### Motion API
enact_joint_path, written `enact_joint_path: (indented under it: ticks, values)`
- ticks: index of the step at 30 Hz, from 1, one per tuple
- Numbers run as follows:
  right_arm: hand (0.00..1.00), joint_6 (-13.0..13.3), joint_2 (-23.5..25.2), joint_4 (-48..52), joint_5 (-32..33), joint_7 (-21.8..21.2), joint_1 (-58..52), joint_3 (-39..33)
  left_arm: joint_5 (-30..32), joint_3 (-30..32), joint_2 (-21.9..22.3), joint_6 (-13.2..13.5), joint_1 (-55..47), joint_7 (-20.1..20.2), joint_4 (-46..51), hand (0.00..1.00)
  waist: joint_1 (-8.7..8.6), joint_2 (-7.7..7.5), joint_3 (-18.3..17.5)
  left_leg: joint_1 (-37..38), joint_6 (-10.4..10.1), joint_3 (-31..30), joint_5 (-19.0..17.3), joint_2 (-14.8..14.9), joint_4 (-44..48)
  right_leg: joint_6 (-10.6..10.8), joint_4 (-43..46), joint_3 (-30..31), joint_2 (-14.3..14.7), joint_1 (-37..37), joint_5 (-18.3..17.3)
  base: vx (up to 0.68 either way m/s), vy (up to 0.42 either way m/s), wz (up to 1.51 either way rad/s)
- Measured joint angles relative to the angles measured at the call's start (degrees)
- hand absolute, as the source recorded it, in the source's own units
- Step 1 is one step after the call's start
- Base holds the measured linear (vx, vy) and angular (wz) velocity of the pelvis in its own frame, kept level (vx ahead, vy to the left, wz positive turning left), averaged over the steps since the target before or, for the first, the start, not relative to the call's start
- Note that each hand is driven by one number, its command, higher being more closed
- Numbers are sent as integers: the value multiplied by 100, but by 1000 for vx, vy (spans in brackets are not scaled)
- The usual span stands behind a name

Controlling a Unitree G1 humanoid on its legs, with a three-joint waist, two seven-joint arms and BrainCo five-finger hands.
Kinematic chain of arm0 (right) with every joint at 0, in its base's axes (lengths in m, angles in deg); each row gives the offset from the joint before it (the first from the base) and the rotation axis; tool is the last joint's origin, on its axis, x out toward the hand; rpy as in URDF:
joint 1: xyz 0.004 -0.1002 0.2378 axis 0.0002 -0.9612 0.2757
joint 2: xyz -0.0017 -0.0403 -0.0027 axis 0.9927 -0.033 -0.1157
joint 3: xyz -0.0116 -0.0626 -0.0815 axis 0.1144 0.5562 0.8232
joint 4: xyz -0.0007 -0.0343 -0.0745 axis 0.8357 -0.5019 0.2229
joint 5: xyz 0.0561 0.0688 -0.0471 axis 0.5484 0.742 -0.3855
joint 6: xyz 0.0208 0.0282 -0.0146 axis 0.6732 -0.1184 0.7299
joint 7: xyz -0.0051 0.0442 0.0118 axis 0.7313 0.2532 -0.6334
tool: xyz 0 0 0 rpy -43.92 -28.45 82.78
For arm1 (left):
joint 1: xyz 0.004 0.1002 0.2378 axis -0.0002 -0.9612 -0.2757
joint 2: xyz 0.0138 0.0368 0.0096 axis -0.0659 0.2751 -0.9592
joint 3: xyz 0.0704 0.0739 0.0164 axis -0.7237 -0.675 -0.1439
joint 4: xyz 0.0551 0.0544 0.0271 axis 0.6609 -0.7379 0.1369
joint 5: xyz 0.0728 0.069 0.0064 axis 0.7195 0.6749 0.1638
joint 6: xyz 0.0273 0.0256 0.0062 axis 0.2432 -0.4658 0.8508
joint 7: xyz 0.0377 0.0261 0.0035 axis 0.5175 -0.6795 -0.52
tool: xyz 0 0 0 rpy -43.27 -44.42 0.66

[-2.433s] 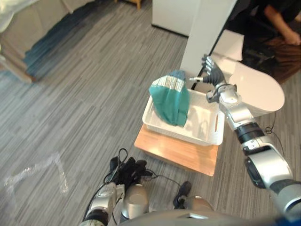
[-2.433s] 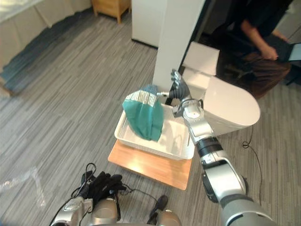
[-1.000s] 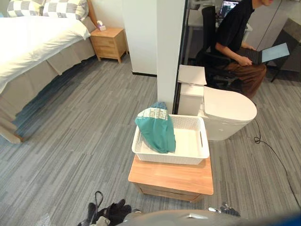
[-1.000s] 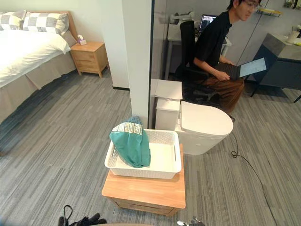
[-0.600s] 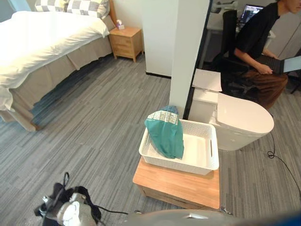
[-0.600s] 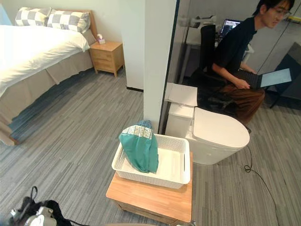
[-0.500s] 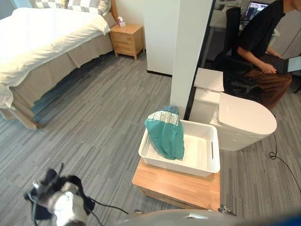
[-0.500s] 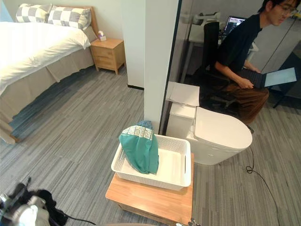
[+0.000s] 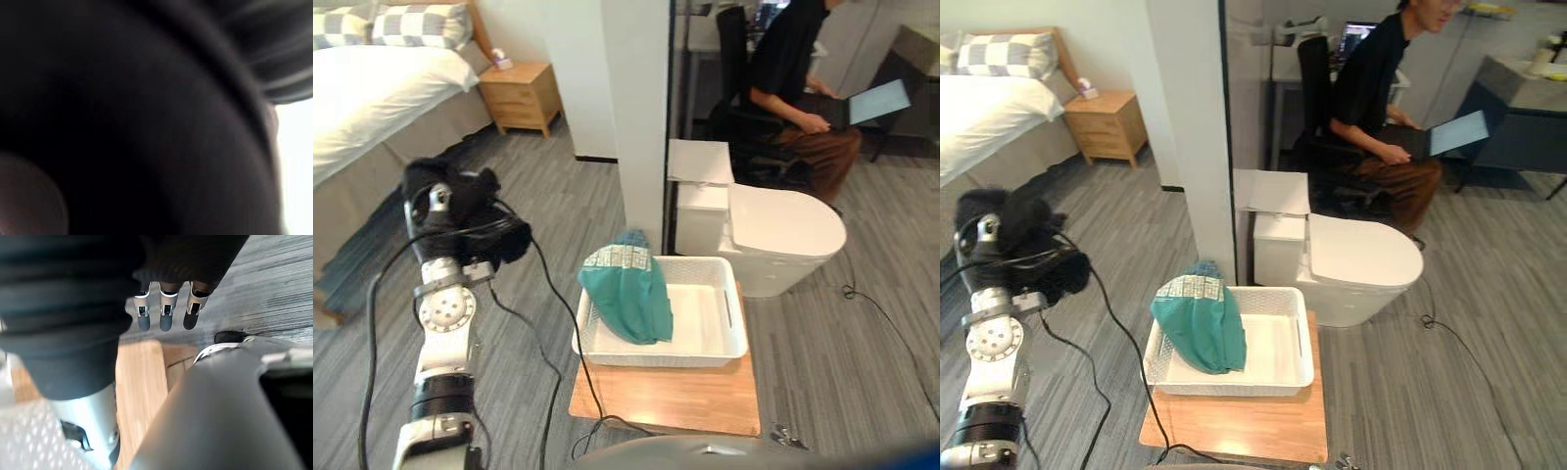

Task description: Tidy the bed and pick cloth on bed and put in laundry

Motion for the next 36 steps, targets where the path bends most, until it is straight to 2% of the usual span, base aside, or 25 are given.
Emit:
enact_joint_path:
  ticks: [4,12,14,17,18,20,21,23,26,31,34,36]
  values:
    - [0,-14,50,17,0,0,-47,-15,32,-2,-68,78,151,139,123,100,-84,24,13,-16,0,-5,-1,-5,-1,-5,2,41,-4,-50,22,-99,-21,-8]
    - [0,58,51,20,0,0,-85,-125,-366,-32,-101,188,150,821,697,100,-89,64,1,-178,7,-13,35,-4,-36,-41,-115,91,16,-225,154,-119,-17,-1]
    - [0,58,51,20,1,4,-105,-125,-369,-210,-96,133,150,905,851,100,-97,61,0,-182,5,0,36,-16,-36,-47,-156,120,16,-223,198,-54,-8,-6]
    - [0,59,54,19,-4,17,-97,-121,-289,-834,-30,-307,150,948,1272,100,-140,56,-3,-178,6,14,37,-39,-35,-42,-199,153,5,-215,244,-3,2,-1]
    - [0,59,56,19,-3,21,-95,-121,-206,-906,17,-423,150,949,1308,100,-159,58,-3,-176,6,24,37,-41,-35,-40,-213,167,7,-215,254,2,2,-9]
    - [0,54,55,14,-5,41,-33,-91,164,-1057,148,-887,150,942,1286,100,-273,64,0,-168,7,83,37,-38,-33,-7,-245,229,20,-232,299,13,-4,-13]
    - [0,52,55,14,-9,47,-14,-81,218,-1081,149,-1008,150,942,1277,100,-286,65,1,-163,6,103,36,-38,-33,-6,-259,252,24,-234,309,22,-6,-18]
    - [0,36,55,22,-30,70,9,-58,383,-1124,147,-1403,177,901,1136,100,-392,63,1,-148,-9,172,24,-40,-22,-14,-335,296,37,-232,381,28,-5,-16]
    - [0,-120,37,123,-25,125,12,98,470,-1211,144,-1767,329,829,577,100,-426,41,15,-115,-19,252,6,-36,-5,-12,-345,377,50,-247,387,26,-5,-14]
    - [0,-400,-2,416,-12,156,2,340,734,-1291,52,-1982,486,482,-147,100,-502,-23,101,-94,-47,370,-23,-31,-3,-12,-346,488,62,-301,388,1,-10,-12]
    - [0,-463,-24,530,-7,157,2,404,773,-1298,-105,-2055,603,388,-338,100,-548,-19,125,-184,-47,459,-23,-31,-2,-18,-333,596,69,-460,410,-13,-13,-16]
    - [0,-477,-31,640,-1,155,-14,464,822,-1308,-162,-2073,835,313,-530,100,-596,4,272,-196,-47,484,-23,-27,-2,-20,-314,615,71,-498,411,-22,-19,-8]
